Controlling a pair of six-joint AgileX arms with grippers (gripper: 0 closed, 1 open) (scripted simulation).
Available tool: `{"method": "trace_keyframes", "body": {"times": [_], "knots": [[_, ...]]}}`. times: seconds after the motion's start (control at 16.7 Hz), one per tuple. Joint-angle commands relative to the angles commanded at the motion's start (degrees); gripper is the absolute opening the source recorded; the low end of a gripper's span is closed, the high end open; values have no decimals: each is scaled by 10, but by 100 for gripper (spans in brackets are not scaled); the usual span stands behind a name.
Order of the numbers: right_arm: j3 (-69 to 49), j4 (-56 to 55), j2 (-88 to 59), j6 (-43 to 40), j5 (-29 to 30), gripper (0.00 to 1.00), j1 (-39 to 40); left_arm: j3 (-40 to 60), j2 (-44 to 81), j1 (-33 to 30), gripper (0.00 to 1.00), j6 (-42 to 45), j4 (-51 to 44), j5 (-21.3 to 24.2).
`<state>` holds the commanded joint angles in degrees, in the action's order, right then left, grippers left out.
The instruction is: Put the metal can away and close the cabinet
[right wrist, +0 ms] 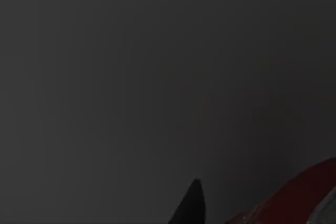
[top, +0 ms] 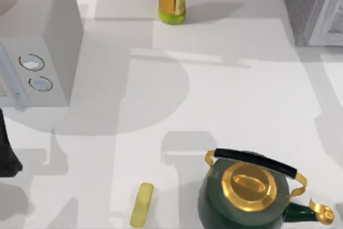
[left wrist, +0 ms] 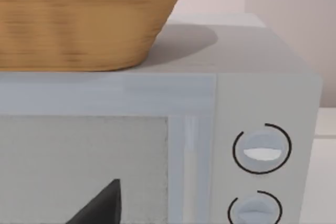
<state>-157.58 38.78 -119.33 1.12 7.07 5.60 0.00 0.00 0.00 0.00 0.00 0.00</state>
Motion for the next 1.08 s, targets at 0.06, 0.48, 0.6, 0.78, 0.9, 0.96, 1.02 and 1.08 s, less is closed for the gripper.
{"method": "trace_keyframes", "body": {"times": [0.06,0.48,0.6,0.78,0.9,0.96,1.02,1.08], "knots": [[0,0,0,0,0,23,0,0,0,0,100,0,0,0],[0,0,0,0,0,75,0,0,0,0,100,0,0,0],[0,0,0,0,0,90,0,0,0,0,100,0,0,0],[0,0,0,0,0,100,0,0,0,0,100,0,0,0],[0,0,0,0,0,100,0,0,0,0,100,0,0,0],[0,0,0,0,0,100,0,0,0,0,100,0,0,0],[0,0,0,0,0,100,0,0,0,0,100,0,0,0],[0,0,0,0,0,100,0,0,0,0,100,0,0,0]]}}
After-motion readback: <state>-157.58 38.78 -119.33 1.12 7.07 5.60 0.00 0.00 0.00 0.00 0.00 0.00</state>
